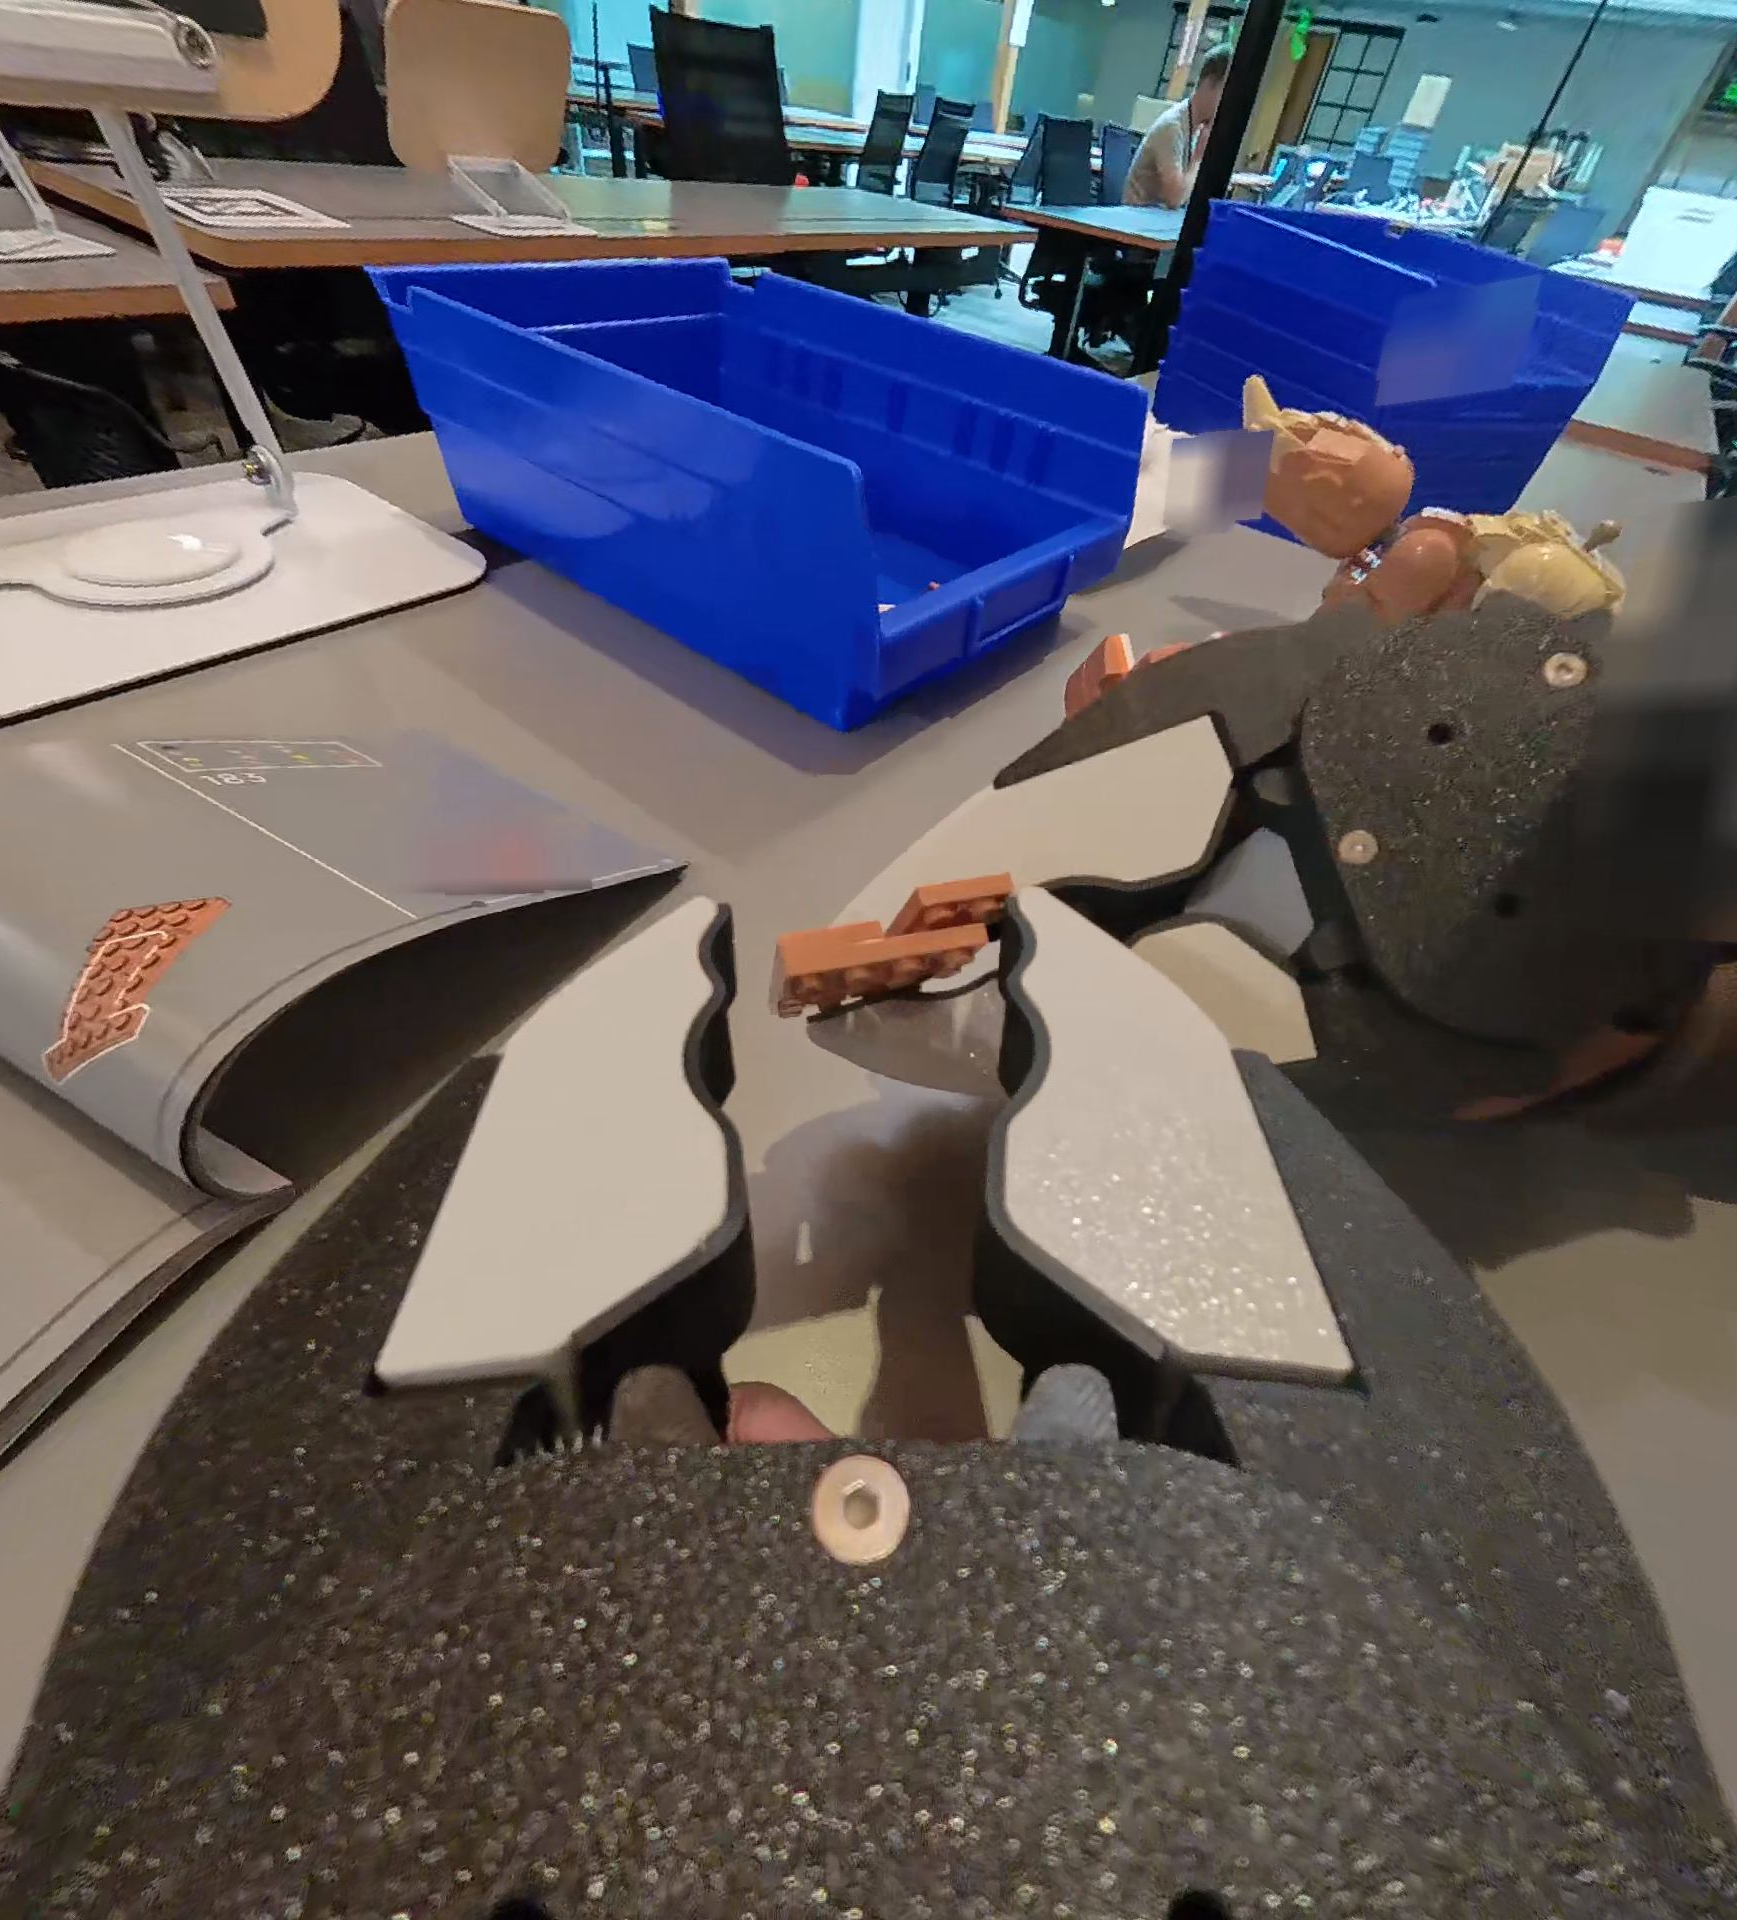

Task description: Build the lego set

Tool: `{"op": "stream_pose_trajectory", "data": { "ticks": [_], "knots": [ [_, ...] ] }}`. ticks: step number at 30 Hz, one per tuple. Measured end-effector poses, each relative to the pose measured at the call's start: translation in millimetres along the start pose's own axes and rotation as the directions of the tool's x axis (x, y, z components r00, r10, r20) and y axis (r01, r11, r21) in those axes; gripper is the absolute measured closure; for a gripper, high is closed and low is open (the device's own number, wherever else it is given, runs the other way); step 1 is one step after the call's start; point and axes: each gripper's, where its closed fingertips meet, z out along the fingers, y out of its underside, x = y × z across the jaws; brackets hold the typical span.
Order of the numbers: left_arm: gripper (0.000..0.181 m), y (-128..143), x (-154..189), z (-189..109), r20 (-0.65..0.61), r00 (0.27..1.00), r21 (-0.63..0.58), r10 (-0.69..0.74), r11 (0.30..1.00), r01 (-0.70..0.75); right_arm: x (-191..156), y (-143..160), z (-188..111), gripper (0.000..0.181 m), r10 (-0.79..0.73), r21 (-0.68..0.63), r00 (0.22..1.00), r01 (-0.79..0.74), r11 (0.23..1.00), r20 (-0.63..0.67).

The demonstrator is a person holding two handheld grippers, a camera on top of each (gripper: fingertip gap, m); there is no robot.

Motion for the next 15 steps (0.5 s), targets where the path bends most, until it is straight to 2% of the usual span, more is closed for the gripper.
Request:
{"op": "stream_pose_trajectory", "data": {
  "ticks": [2,9,15],
  "knots": [
    [0.142,-0.1,2.4,-0.8,-0.007,1.0,0.002,-0.014,1.0,0.014,1.8,0.0,0.4,0.176,-0.012,-0.001,1.0,0.012,1.0,-0.015],
    [0.143,-3.4,1.7,-4.2,0.0,1.0,0.033,-0.023,0.999,0.023,2.6,-4.0,-0.6,0.177,-0.032,0.014,0.999,0.033,0.999,-0.033],
    [0.143,-3.1,2.2,-2.2,-0.041,0.998,0.034,-0.046,0.998,0.047,0.1,-2.1,-0.6,0.176,0.017,0.019,0.999,-0.017,1.0,0.032]
  ]
}}
